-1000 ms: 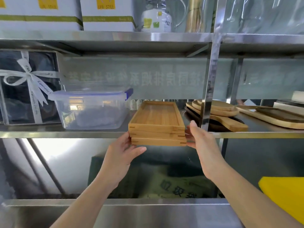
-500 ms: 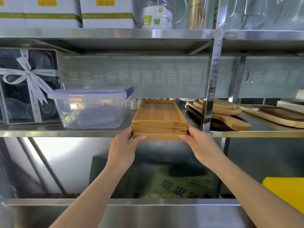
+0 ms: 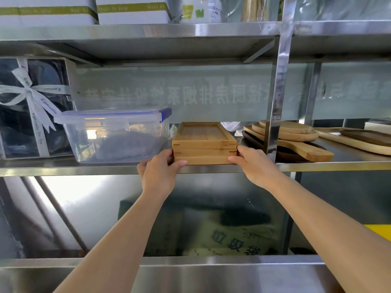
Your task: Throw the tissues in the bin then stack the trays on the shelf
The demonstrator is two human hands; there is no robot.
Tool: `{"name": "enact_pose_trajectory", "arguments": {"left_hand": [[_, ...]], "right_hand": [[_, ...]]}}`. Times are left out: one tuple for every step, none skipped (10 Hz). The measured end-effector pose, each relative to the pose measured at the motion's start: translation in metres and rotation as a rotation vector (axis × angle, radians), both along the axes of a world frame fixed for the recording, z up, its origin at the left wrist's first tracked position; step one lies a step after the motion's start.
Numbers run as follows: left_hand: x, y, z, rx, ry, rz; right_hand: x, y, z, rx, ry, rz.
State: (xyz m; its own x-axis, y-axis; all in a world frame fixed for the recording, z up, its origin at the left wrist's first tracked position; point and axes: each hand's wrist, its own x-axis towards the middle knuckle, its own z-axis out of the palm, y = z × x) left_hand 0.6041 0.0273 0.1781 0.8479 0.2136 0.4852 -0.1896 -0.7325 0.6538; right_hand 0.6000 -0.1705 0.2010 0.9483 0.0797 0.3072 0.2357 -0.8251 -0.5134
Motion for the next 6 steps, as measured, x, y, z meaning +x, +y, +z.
{"name": "enact_pose_trajectory", "arguments": {"left_hand": [[0.006,0.003,-0.001,-0.040,0.008,-0.021],[0.008,0.003,0.000,-0.088,0.011,-0.065],[0.005,0.001,0.005,-0.103,0.033,-0.067],[0.002,0.003,0.007,-0.089,0.084,-0.109],[-0.012,0.007,0.010,-0.078,0.118,-0.159],[-0.037,0.014,0.018,-0.027,0.056,-0.077]], "right_hand": [[0.003,0.001,-0.003,0.028,-0.020,-0.009],[0.008,0.004,-0.005,0.062,-0.022,-0.004],[0.009,0.004,-0.004,0.066,-0.006,0.004],[0.010,-0.001,-0.005,0.034,0.015,-0.007],[0.000,-0.003,-0.002,0.138,-0.005,-0.012],[-0.025,-0.006,0.017,0.213,-0.136,-0.040]]}}
